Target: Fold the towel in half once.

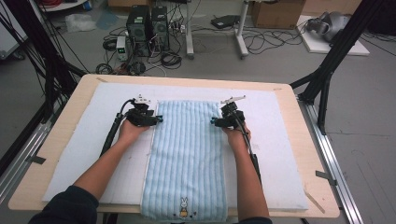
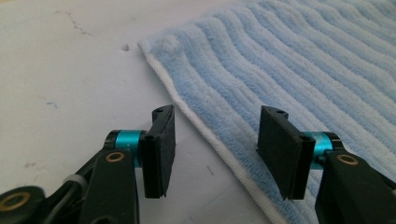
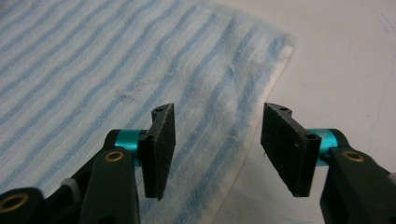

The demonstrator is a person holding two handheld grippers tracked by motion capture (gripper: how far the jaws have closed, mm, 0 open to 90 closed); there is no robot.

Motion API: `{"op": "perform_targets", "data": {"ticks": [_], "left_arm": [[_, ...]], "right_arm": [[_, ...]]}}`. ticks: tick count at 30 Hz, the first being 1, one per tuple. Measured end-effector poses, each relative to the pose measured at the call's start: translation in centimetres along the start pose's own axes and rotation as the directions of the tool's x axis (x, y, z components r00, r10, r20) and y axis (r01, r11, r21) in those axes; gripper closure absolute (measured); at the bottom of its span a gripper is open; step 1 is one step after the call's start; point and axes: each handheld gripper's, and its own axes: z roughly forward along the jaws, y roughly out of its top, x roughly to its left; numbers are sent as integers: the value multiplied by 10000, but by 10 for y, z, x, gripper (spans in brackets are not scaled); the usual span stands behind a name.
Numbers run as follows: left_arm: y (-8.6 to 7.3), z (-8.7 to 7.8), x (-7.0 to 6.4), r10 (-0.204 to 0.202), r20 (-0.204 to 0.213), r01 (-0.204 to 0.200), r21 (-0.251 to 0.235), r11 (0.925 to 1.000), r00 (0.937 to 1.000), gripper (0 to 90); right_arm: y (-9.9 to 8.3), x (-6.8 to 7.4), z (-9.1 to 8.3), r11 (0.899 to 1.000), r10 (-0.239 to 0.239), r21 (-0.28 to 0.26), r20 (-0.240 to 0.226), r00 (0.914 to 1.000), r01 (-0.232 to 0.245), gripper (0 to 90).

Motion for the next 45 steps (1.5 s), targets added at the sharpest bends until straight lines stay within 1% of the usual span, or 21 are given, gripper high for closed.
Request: {"op": "perform_targets", "data": {"ticks": [3,4,6,7,8,10,12,15,18,21,23,27,29,31,33,36,37,40,42,43,45], "left_arm": [[0,0,-1,102,-86,-102,-17,9999,9999,557],[0,0,-2,137,-5,-137,-73,9999,9999,593],[0,0,-4,255,218,-253,-73,9997,9994,704],[0,1,-5,192,402,-187,-111,9998,9990,757],[0,1,-5,252,491,-248,-75,9997,9985,831],[1,1,-6,194,529,-191,-70,9998,9984,860],[1,2,-3,-113,639,120,-110,9999,9979,867],[8,2,4,-441,566,460,-319,9984,9974,869],[20,2,9,-766,511,803,-739,9940,9958,869],[31,3,15,-986,625,1055,-1185,9873,9932,869],[34,2,15,-1096,724,1190,-1421,9827,9913,869],[31,1,14,-905,1011,1025,-1198,9875,9907,868],[28,-4,13,-1025,1111,1183,-1467,9821,9885,868],[25,-9,12,-958,1199,1135,-1509,9820,9882,867],[22,-16,9,-1001,1412,1247,-1779,9761,9849,867],[19,-24,7,-830,1657,1121,-1751,9781,9827,867],[18,-27,5,-822,1704,1148,-1918,9747,9819,867],[14,-35,1,-676,1824,1063,-2118,9715,9809,865],[11,-39,-2,-565,1946,987,-2145,9717,9793,864],[10,-41,-4,-513,2055,938,-2030,9747,9773,864],[6,-45,-9,-367,2040,833,-2247,9709,9783,864]], "right_arm": [[-2,1,6,9995,-75,314,-6,10000,75,499],[-2,1,7,9996,-128,251,41,9999,127,516],[0,2,7,9996,-151,242,19,9999,151,601],[1,4,8,9994,-201,295,-51,9998,203,649],[2,5,8,9991,-265,317,-157,9995,270,725],[4,7,10,9987,-311,384,-368,9988,325,832],[6,8,10,9984,-237,493,-463,9986,260,852],[9,4,12,9991,-216,375,-174,9996,222,856],[14,0,11,9996,50,-278,17,10000,-49,855],[16,-5,7,9934,181,-1135,259,9995,-150,855],[16,-9,5,9884,410,-1472,175,9990,-380,855],[15,-11,1,9890,423,-1419,-53,9991,-426,854],[15,-10,-3,9879,394,-1492,-228,9990,-423,854],[16,-8,-8,9872,295,-1555,-391,9988,-353,854],[16,-5,-14,9864,115,-1631,-492,9987,-194,854],[13,-2,-21,9864,-72,-1644,-632,9980,-33,854],[12,-1,-23,9861,-116,-1662,-680,9976,1,854],[6,3,-30,9850,-158,-1725,-894,9959,2,851],[1,6,-33,9858,-243,-1676,-1125,9934,51,847],[-3,8,-35,9863,-298,-1648,-1169,9927,102,847],[-10,10,-37,9869,-375,-1606,-1322,9905,159,847]]}}
